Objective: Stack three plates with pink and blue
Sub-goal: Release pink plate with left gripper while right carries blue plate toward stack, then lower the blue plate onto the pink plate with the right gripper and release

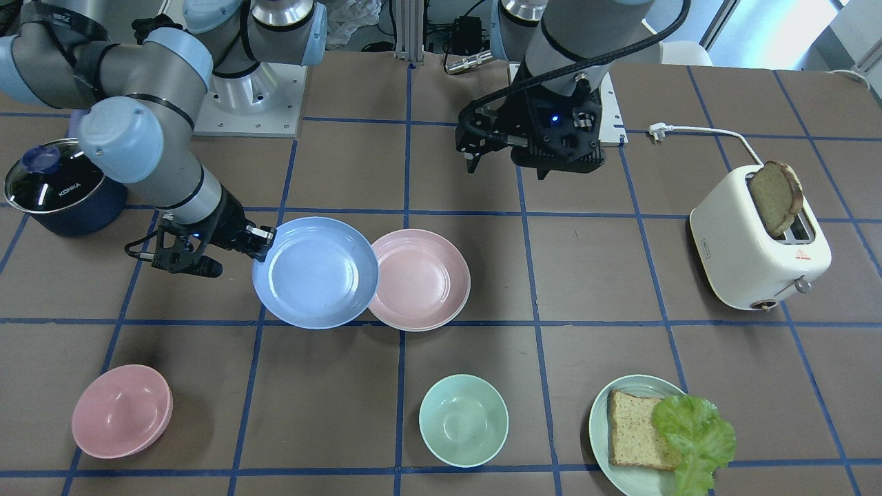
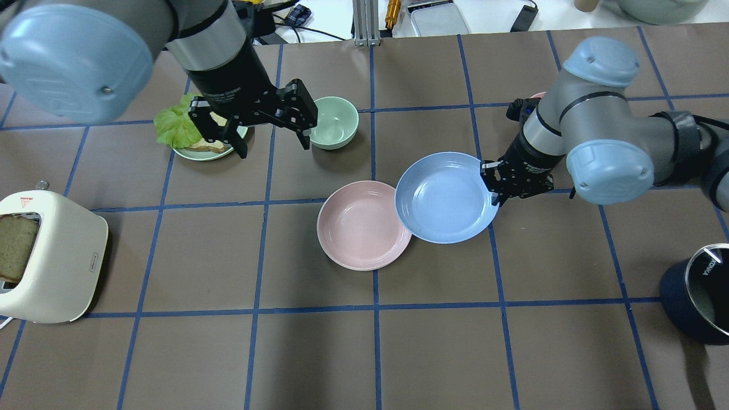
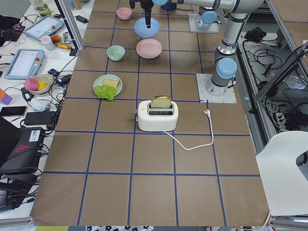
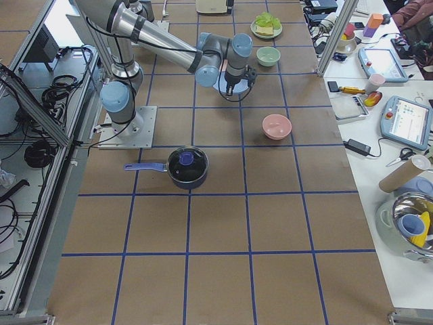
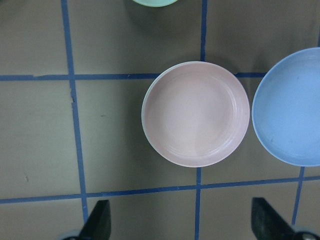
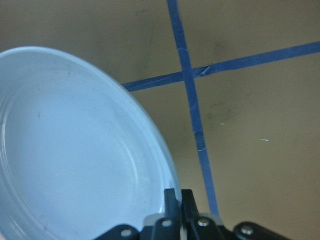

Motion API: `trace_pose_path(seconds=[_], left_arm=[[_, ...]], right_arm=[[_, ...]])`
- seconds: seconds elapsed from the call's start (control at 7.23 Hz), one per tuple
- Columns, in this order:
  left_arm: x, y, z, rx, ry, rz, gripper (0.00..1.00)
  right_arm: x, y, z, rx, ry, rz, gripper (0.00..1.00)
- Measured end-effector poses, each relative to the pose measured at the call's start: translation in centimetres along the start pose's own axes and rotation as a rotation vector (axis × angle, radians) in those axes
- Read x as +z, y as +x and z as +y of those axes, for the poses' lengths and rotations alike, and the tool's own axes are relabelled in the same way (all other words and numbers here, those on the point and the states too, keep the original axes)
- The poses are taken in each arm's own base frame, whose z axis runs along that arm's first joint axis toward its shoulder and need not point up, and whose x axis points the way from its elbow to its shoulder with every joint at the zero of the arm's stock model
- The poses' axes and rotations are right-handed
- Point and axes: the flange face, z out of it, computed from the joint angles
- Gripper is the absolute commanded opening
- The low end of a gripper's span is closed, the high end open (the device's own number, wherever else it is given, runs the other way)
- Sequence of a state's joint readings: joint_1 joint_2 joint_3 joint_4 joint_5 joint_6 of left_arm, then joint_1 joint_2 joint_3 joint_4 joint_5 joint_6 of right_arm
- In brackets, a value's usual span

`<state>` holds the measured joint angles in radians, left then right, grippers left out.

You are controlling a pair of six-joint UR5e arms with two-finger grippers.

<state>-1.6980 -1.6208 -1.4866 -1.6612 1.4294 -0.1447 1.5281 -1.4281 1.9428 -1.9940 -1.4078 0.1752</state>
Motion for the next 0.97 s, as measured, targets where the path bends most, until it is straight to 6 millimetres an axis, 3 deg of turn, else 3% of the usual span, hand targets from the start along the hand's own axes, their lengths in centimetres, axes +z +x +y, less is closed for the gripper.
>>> trace_pose_path(seconds=[0.28, 0.55, 0.97], left_arm=[[-1.5, -3.3, 0.4, -0.041, 0.019, -0.016, 1.00], [-1.1, -4.4, 1.0, -0.058, 0.013, -0.021, 1.00], [-1.0, -4.7, 1.4, -0.064, 0.012, -0.022, 1.00]], right_arm=[[1.1, -4.7, 1.9, 0.027, 0.040, 0.025, 0.00], [2.9, -8.5, 3.5, 0.060, 0.067, 0.040, 0.00], [4.9, -10.8, 4.5, 0.085, 0.067, 0.041, 0.00]])
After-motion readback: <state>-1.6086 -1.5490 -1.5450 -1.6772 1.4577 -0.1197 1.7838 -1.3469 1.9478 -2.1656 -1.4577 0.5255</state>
